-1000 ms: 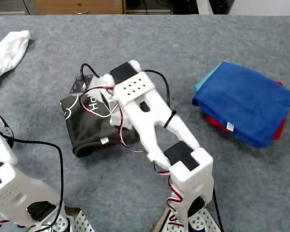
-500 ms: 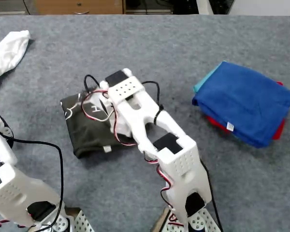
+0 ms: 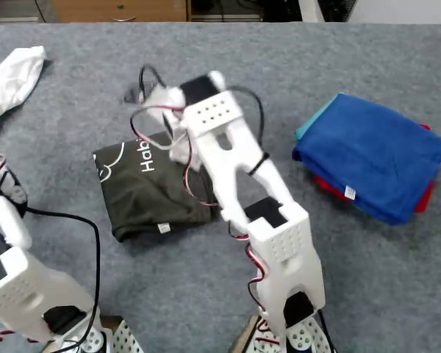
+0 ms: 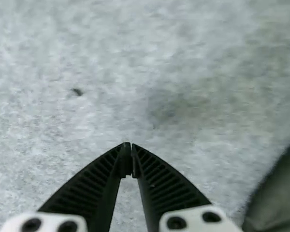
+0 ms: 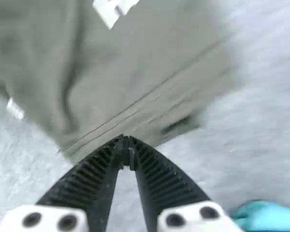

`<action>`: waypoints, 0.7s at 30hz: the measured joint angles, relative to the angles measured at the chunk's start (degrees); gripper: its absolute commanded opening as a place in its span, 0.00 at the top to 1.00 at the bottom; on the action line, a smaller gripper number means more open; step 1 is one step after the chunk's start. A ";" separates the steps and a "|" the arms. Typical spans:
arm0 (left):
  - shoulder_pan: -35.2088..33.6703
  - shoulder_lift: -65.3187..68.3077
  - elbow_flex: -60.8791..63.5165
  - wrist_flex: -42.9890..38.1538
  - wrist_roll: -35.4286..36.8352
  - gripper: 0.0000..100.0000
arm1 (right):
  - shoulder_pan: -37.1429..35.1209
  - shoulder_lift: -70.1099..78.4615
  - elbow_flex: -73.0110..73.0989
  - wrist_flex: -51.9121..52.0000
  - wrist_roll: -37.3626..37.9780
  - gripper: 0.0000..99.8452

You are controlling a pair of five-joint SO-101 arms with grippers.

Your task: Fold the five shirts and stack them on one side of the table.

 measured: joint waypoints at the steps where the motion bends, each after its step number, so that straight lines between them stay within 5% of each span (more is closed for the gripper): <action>1: 1.14 0.00 -0.88 0.79 0.79 0.98 | 0.18 0.00 -2.64 0.00 0.00 1.00; 12: 19.43 0.00 -4.92 2.29 6.24 0.98 | 2.11 16.97 -6.68 -12.92 0.00 1.00; 21: 26.73 0.00 -4.92 2.29 6.42 0.98 | 4.13 22.33 -15.12 -21.98 0.00 1.00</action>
